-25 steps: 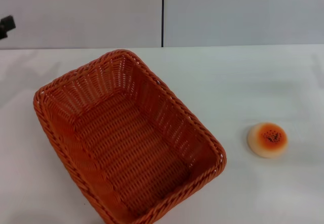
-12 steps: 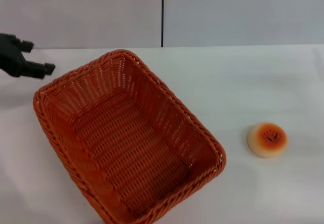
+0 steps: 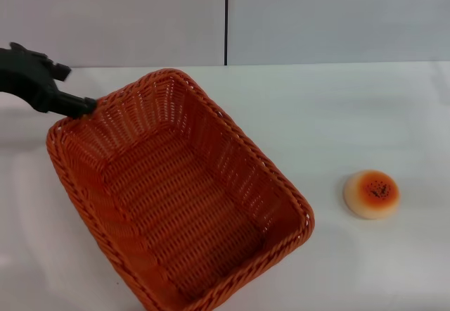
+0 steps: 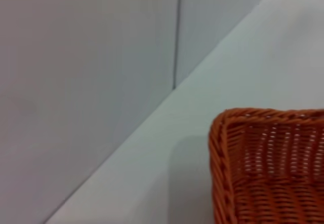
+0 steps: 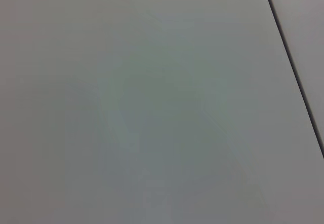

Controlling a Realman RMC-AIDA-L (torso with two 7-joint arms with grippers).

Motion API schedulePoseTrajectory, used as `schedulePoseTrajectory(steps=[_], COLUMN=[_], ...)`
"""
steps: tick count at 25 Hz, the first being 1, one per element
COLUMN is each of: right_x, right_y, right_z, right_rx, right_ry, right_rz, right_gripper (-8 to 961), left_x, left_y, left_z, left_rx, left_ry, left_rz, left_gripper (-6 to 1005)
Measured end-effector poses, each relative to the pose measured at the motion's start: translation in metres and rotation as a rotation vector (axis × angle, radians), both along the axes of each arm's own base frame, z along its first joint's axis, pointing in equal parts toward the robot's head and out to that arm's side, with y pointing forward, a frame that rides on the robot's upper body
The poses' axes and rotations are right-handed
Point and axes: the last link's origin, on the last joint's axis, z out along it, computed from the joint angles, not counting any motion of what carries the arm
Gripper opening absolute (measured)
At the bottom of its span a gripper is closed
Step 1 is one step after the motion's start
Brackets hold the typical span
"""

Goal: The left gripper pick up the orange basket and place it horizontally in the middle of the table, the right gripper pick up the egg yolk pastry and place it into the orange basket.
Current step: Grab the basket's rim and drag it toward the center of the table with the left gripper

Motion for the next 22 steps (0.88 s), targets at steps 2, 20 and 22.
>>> schedulePoseTrajectory(steps=[2,20,22], right_x=[0.0,0.003,0.003], right_y=[0.0,0.001,0.001], right_z=[0.0,-0.002,-0.003], right_rx=[0.0,-0.009,-0.008], right_ry=[0.001,0.002,-0.001], right_rz=[0.001,-0.024,-0.025], right_gripper=[553,552,552], left_x=[0.0,-0.015,-0.014], left_y=[0.0,0.01,0.011], left_z=[0.0,-0.053,-0.057], left_rx=[0.0,-0.05,-0.053], left_ry=[0.0,0.076,0.089], left_rz=[0.0,0.01,0.005], left_gripper=[801,801,801])
